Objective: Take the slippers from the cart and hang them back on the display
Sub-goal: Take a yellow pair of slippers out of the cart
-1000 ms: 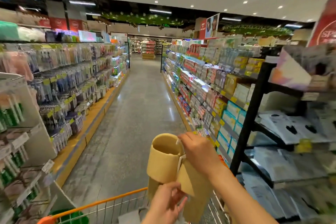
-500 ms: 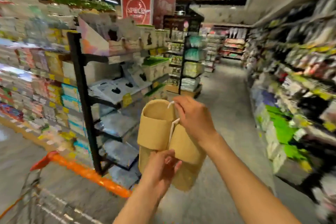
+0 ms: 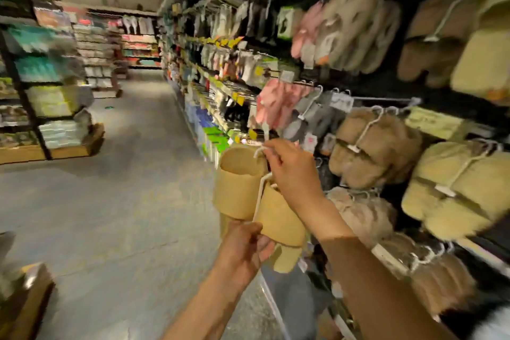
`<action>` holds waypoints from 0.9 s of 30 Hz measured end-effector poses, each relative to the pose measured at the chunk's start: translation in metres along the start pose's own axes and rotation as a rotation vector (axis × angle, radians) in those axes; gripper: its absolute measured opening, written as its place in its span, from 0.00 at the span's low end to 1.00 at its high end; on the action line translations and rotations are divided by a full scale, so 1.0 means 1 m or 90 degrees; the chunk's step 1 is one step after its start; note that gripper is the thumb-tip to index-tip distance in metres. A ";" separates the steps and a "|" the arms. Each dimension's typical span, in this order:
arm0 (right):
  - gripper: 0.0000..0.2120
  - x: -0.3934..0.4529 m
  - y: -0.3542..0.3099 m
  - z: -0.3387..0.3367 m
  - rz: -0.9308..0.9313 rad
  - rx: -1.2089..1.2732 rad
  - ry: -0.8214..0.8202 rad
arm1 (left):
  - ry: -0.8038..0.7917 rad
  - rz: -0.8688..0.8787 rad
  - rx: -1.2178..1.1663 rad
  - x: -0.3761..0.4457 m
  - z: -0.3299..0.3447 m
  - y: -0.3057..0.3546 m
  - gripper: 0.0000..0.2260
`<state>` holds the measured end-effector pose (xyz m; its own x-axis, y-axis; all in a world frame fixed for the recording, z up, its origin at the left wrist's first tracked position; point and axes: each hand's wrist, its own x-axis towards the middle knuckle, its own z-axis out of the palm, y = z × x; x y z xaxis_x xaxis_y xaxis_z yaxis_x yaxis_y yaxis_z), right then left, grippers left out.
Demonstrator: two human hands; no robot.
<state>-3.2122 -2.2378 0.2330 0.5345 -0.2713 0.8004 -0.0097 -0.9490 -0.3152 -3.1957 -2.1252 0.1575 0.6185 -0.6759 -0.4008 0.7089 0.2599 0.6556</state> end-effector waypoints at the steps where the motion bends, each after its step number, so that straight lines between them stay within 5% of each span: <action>1: 0.10 -0.003 0.017 -0.009 0.024 -0.015 0.002 | -0.017 -0.029 0.008 0.012 0.013 -0.008 0.12; 7: 0.13 -0.008 0.103 -0.045 0.174 -0.123 0.024 | -0.034 -0.125 0.123 0.071 0.080 -0.038 0.12; 13: 0.10 -0.007 0.181 -0.055 0.231 -0.239 0.129 | -0.124 -0.238 0.135 0.151 0.121 -0.057 0.07; 17: 0.09 0.002 0.224 -0.079 0.378 -0.259 0.102 | -0.242 -0.342 0.193 0.192 0.158 -0.075 0.09; 23: 0.08 -0.019 0.259 -0.127 0.510 -0.378 0.209 | -0.331 -0.512 0.176 0.214 0.208 -0.107 0.10; 25: 0.08 -0.028 0.261 -0.145 0.577 -0.377 0.281 | -0.403 -0.550 0.175 0.212 0.220 -0.115 0.21; 27: 0.07 -0.035 0.261 -0.164 0.598 -0.396 0.334 | -0.412 -0.583 0.219 0.207 0.235 -0.124 0.14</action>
<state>-3.3714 -2.5028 0.2064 -0.2971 -0.7822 0.5476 -0.6810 -0.2284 -0.6957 -3.2350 -2.4598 0.1440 -0.4336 -0.7645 -0.4770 0.6095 -0.6387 0.4697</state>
